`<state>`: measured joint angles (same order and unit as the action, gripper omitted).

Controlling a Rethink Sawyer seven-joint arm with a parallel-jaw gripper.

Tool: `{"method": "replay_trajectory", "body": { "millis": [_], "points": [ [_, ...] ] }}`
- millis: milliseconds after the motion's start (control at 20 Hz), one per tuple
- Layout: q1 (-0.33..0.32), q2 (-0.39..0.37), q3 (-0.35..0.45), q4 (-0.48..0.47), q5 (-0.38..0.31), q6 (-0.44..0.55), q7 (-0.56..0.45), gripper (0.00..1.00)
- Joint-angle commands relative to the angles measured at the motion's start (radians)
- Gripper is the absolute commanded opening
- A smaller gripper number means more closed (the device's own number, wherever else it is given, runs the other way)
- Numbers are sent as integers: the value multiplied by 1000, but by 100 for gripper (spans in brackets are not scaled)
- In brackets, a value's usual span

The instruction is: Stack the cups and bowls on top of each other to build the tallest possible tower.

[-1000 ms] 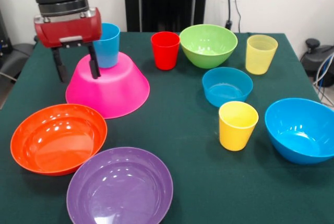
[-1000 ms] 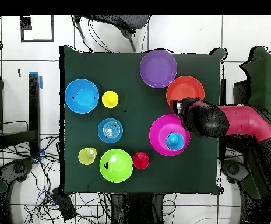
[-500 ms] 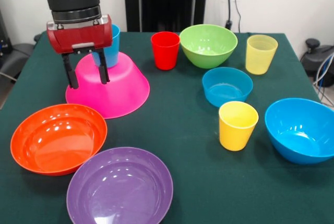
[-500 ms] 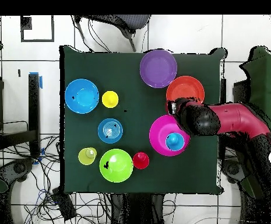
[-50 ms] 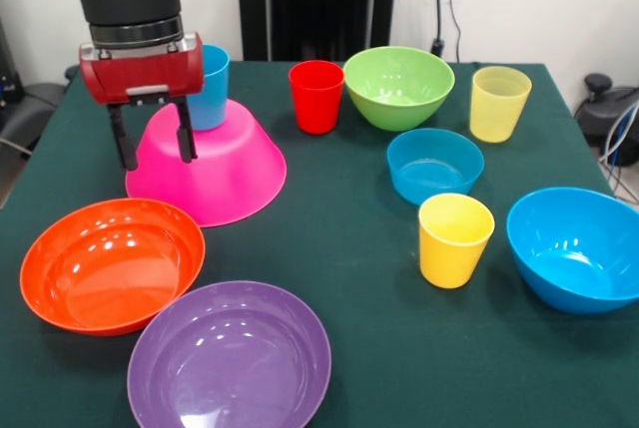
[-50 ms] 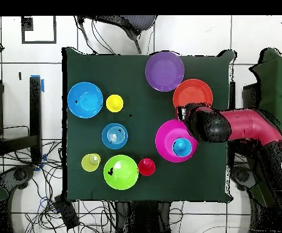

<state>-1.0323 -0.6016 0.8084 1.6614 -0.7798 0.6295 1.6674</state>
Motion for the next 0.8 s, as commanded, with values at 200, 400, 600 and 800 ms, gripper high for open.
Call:
{"method": "replay_trajectory", "body": {
  "millis": [200, 400, 600, 800],
  "points": [
    [92, 27, -115, -80, -86, -35, 3, 100],
    [131, 36, -148, -111, -88, -18, 24, 100],
    [125, 27, -155, -90, -76, -36, -1, 100],
    [135, 25, -154, -103, -56, -24, -5, 100]
  ]
}}
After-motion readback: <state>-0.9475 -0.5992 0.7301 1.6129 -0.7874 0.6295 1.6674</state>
